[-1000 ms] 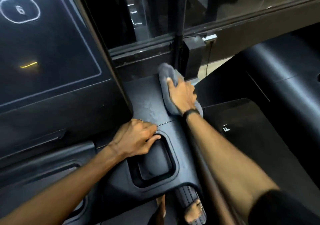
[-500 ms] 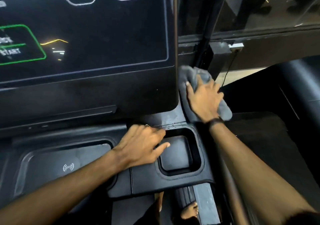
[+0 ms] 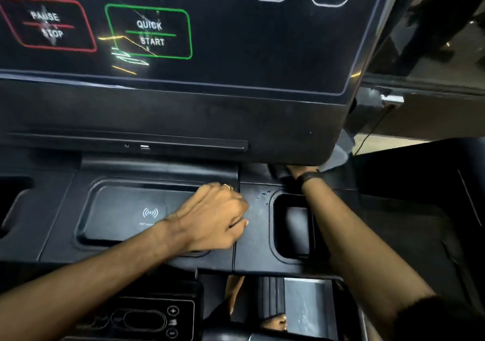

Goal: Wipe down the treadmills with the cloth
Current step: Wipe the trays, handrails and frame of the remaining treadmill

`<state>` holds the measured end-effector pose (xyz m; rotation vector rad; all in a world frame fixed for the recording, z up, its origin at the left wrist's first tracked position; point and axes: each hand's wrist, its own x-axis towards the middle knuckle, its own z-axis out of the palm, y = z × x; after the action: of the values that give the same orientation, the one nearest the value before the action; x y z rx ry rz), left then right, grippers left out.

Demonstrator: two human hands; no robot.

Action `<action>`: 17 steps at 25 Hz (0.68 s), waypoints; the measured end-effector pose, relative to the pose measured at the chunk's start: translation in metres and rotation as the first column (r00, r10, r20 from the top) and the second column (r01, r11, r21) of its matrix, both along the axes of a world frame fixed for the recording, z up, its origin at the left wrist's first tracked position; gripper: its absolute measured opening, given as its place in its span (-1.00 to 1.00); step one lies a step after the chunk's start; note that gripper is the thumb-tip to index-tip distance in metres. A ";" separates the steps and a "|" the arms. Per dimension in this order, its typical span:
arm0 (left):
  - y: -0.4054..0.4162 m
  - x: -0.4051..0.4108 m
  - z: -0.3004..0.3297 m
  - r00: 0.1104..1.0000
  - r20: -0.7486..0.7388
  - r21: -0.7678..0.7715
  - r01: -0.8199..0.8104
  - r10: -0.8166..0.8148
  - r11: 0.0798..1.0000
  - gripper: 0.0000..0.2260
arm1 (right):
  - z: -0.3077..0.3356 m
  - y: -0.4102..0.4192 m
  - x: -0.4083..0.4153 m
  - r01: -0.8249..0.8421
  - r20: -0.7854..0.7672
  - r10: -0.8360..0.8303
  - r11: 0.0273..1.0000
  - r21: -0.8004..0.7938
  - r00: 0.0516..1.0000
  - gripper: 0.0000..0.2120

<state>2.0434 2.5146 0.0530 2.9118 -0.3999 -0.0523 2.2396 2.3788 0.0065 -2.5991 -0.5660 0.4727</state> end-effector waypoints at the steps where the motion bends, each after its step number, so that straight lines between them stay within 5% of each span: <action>1: 0.002 0.001 0.003 1.000 -0.024 0.026 0.000 0.001 1.000 -0.68 | 0.007 0.009 -0.028 -0.100 0.107 0.104 0.994 -0.037 0.989 -0.63; 3: 0.015 0.000 0.008 0.998 -0.039 0.041 -0.050 0.052 0.998 -0.69 | 0.013 0.005 -0.071 -0.152 0.354 0.130 0.988 0.034 0.926 -0.68; 5: 0.032 -0.004 0.011 0.992 -0.058 0.052 -0.111 0.114 0.993 -0.72 | 0.002 -0.024 -0.061 -0.165 0.376 0.162 0.986 -0.024 0.912 -0.64; 8: 0.042 -0.010 0.011 0.990 -0.039 0.090 -0.134 0.138 0.987 -0.76 | -0.012 -0.018 -0.006 0.096 0.078 -0.097 0.995 0.020 0.992 -0.30; 10: 0.038 -0.014 0.010 0.991 -0.037 0.064 -0.125 0.127 0.990 -0.75 | 0.004 0.012 -0.019 0.051 0.004 -0.051 0.997 -0.059 0.999 -0.60; 13: 0.036 -0.016 0.013 0.991 -0.010 -0.023 -0.132 0.132 0.991 -0.72 | 0.020 0.028 -0.082 0.035 0.445 -0.018 0.999 -0.030 0.895 -0.72; 17: 0.033 -0.012 0.021 0.992 0.004 -0.141 -0.127 0.129 0.982 -0.70 | 0.015 -0.015 -0.156 0.089 0.440 0.012 0.974 -0.208 0.898 -0.50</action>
<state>2.0314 2.5477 0.0740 2.7927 -0.2077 0.0137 2.0834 2.3637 0.0217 -2.9468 -0.6311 -0.0824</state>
